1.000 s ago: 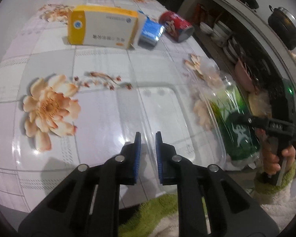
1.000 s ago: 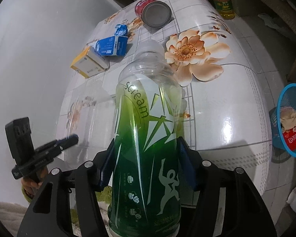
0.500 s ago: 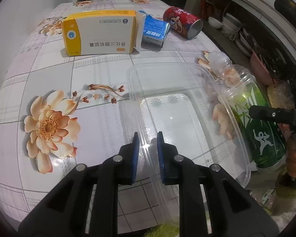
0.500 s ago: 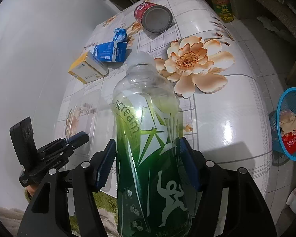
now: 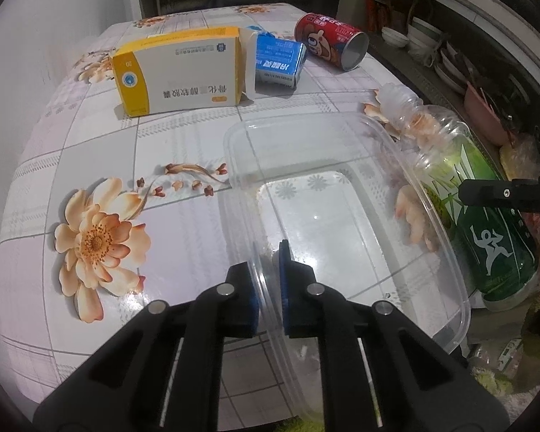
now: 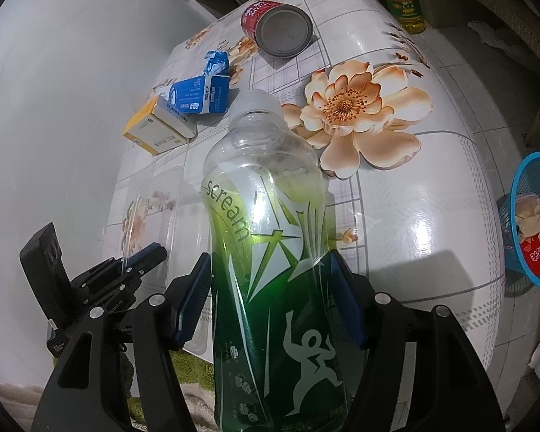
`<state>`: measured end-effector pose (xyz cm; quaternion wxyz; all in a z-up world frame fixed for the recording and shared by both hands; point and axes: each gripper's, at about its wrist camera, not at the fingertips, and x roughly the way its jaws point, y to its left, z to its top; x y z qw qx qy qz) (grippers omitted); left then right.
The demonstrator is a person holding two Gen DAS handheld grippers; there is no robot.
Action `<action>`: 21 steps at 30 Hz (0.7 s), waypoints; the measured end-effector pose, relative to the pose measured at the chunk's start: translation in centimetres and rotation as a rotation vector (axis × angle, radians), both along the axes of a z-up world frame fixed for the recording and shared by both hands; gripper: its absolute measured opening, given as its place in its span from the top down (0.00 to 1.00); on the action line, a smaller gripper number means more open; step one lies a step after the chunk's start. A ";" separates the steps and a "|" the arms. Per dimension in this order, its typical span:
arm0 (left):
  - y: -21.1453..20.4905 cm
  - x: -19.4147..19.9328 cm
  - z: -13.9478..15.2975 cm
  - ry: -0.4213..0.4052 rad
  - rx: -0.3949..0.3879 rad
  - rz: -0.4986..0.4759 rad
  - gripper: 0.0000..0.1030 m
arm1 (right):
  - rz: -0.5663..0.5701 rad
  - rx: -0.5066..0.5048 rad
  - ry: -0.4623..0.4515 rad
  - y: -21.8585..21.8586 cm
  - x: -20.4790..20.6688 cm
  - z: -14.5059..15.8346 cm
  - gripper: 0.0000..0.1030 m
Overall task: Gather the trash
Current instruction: 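Lift the tray and bottle and carry them over the blue basket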
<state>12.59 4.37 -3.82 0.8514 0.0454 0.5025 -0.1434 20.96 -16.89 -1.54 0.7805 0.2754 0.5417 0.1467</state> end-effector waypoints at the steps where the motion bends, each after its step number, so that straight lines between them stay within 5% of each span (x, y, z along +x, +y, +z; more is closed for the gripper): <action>1: 0.0 0.0 0.1 -0.003 -0.001 0.000 0.93 | -0.002 0.002 0.000 0.0 0.0 0.0 0.39; 21: -0.2 -0.3 0.8 -0.052 0.007 -0.005 0.96 | -0.028 0.011 0.002 -0.4 -0.4 0.3 0.40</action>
